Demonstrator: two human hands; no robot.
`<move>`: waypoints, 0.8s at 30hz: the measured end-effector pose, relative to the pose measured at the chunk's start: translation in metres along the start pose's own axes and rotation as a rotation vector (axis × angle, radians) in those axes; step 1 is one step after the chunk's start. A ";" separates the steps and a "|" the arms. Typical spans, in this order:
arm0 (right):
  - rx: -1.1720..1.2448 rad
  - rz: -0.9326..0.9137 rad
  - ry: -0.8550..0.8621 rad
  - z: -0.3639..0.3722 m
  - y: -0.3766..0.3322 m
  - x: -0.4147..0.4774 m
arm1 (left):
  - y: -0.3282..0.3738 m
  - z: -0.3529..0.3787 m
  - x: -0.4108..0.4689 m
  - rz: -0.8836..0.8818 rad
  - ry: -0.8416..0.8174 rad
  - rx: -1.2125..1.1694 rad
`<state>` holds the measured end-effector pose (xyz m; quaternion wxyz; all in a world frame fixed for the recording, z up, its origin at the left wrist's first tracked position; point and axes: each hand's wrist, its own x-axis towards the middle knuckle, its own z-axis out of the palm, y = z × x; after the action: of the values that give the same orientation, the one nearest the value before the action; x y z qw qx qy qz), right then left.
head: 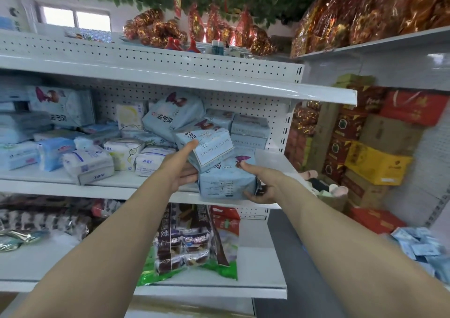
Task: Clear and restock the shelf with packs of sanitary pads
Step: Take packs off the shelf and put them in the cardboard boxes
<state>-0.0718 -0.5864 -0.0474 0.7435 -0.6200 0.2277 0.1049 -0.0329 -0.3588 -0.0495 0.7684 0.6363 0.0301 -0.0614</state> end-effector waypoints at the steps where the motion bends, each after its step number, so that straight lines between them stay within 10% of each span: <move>1: 0.010 -0.005 -0.003 -0.002 0.003 -0.008 | -0.001 0.003 -0.004 0.000 0.001 -0.010; 24: 0.156 -0.113 0.267 -0.311 0.117 -0.144 | -0.151 0.229 -0.179 -0.155 -0.032 -0.070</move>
<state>-0.3143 -0.8451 -0.1220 0.7571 -0.5808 0.2966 -0.0385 -0.2370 -0.6011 -0.1308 0.7836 0.6036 0.0694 -0.1297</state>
